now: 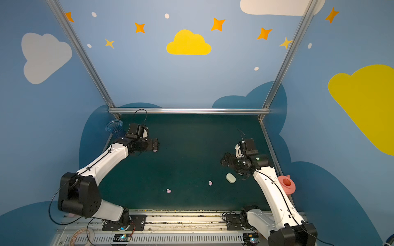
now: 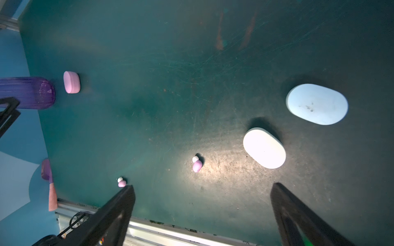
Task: Insert wireless bluetooth earbuds into charging case
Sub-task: Pick up the charging case from the middle-left of the table.
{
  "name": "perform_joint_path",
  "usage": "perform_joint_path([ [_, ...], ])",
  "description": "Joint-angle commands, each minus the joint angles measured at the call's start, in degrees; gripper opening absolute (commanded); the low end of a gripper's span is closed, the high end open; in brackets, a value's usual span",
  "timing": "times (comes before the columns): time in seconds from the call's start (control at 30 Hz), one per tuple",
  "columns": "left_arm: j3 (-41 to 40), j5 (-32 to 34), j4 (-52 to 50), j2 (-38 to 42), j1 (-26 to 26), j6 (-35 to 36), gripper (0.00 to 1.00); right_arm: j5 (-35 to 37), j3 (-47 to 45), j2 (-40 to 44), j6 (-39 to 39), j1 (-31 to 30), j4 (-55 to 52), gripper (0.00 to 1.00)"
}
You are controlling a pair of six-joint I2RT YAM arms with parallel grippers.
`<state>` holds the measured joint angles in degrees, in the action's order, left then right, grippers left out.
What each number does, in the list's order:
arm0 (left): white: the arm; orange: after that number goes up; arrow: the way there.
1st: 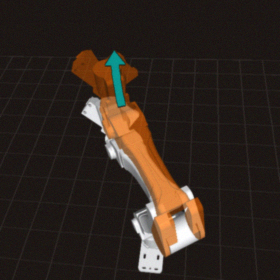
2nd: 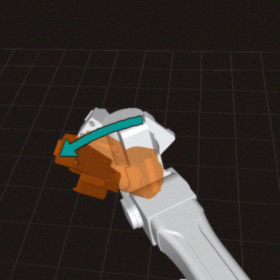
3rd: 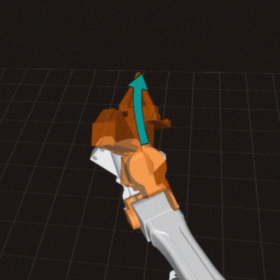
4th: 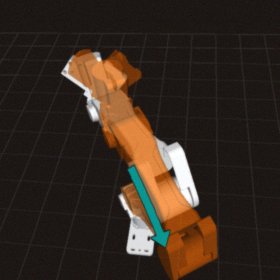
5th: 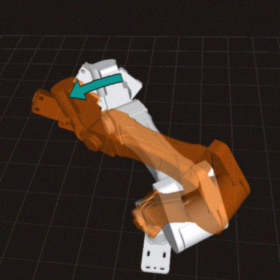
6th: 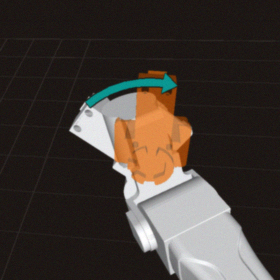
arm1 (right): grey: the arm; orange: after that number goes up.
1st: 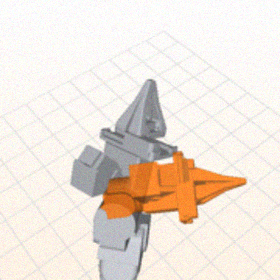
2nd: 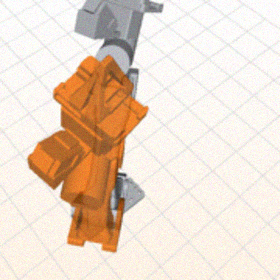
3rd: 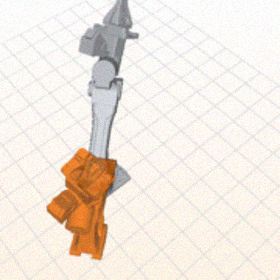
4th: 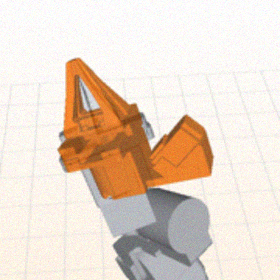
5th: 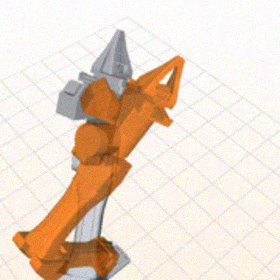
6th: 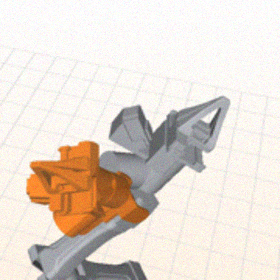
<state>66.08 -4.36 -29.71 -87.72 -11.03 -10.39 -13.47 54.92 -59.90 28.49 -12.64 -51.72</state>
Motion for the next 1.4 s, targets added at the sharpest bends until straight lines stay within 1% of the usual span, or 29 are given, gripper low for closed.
perform_joint_path([
  [0.0,5.5,-0.8,-6.6,-5.2,0.4,3.9,1.0,-1.4,1.6,0.1,0.4,-1.0,-1.3,0.97],
  [0.07,8.4,-0.4,-9.2,-8.7,0.4,5.5,1.0,-1.4,1.8,0.0,0.5,-1.4,-1.1,0.97],
  [0.13,10.2,1.4,-9.9,-11.3,0.4,5.6,1.0,-1.4,1.9,-0.1,0.7,-1.8,-1.0,0.97],
  [0.27,11.3,1.2,-8.6,-14.2,0.7,5.8,1.0,-1.6,1.8,0.1,0.8,-2.1,-1.1,0.97],
  [0.37,13.1,2.1,-9.6,-16.6,0.8,6.3,1.0,-1.5,1.8,0.4,0.8,-2.1,-1.2,0.97],
  [0.53,15.0,2.1,-9.7,-20.2,1.0,7.6,0.97,-1.7,1.5,0.7,1.1,-2.2,-0.9,0.97],
  [0.67,16.0,1.6,-9.9,-22.9,1.2,8.5,0.92,-2.3,1.3,0.6,1.5,-2.3,-0.3,0.97],
  [0.9,17.9,2.6,-10.5,-26.1,1.3,10.2,0.81,-2.6,1.5,0.7,1.9,-2.4,-0.2,0.97],
  [1.1,19.0,2.8,-10.6,-29.1,1.5,10.2,0.73,-3.0,1.5,0.8,2.3,-2.5,0.0,0.97],
  [1.37,18.7,3.0,-9.2,-31.6,1.5,9.5,0.65,-2.9,1.5,1.1,2.5,-2.6,-0.1,0.97],
])
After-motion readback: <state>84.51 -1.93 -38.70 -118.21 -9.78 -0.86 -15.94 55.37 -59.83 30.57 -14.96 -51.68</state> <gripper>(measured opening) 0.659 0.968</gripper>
